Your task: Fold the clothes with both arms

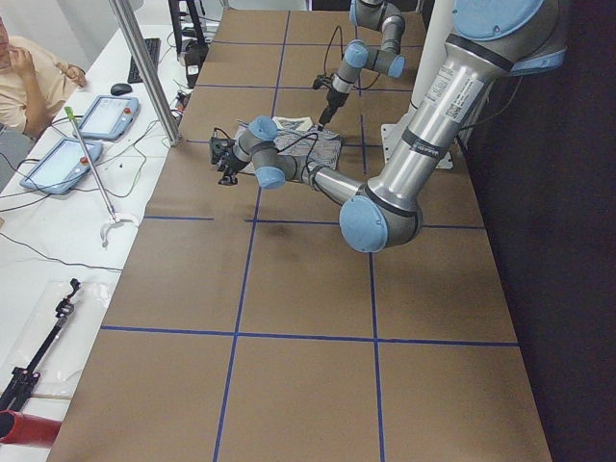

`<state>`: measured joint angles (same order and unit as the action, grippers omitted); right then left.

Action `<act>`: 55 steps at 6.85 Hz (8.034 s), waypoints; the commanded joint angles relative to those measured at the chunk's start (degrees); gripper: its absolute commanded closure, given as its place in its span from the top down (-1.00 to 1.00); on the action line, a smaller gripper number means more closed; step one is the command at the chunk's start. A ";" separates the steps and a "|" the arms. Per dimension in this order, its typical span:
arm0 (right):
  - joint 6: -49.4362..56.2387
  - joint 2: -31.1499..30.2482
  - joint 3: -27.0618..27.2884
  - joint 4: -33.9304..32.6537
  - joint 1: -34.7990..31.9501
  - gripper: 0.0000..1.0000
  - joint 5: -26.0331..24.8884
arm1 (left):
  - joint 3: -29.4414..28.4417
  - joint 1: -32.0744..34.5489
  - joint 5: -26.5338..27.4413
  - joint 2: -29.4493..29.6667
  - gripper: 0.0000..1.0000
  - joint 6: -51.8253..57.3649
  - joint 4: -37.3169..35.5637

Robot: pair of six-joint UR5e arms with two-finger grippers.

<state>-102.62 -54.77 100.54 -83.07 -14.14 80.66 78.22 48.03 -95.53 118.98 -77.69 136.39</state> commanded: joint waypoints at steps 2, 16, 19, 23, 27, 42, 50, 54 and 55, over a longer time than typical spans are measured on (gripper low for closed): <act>-1.00 -0.42 -1.84 0.10 2.27 0.44 -0.16 | 2.54 0.04 -1.33 -2.78 0.08 -0.62 0.11; -4.08 -2.62 -0.61 0.02 2.89 -1.00 -0.16 | 2.02 -0.40 -1.15 -2.17 0.08 -0.36 -0.33; -3.55 -2.54 -0.18 0.02 2.45 -1.00 0.11 | 2.11 -0.31 -1.15 -1.99 0.08 -0.62 -0.33; -3.38 -8.92 7.98 -0.51 1.83 -1.00 1.34 | 12.79 -1.36 -5.86 -2.60 0.08 -12.16 -2.17; -3.47 -12.03 11.34 -0.60 2.97 -1.00 0.81 | 31.52 -22.04 3.37 -12.33 0.15 -24.59 -12.27; -3.29 -11.85 11.25 -0.60 2.97 -1.00 0.64 | 30.68 -34.50 6.23 -13.95 0.14 -29.54 -21.60; -3.55 -14.38 14.48 -0.69 2.62 -1.00 0.46 | 38.27 -34.85 6.14 -14.39 -1.00 -29.71 -23.95; -1.12 -13.76 21.57 -0.86 -4.88 -1.00 3.24 | 47.25 -29.03 6.49 -7.83 -1.00 -29.75 -40.24; 0.13 -8.39 15.44 -1.99 -9.90 -1.00 7.45 | 42.15 -23.74 6.15 -4.23 -1.00 -23.01 -40.41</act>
<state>-104.16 -69.15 121.57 -84.16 -18.15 84.07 125.50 18.14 -89.21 110.74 -106.96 96.52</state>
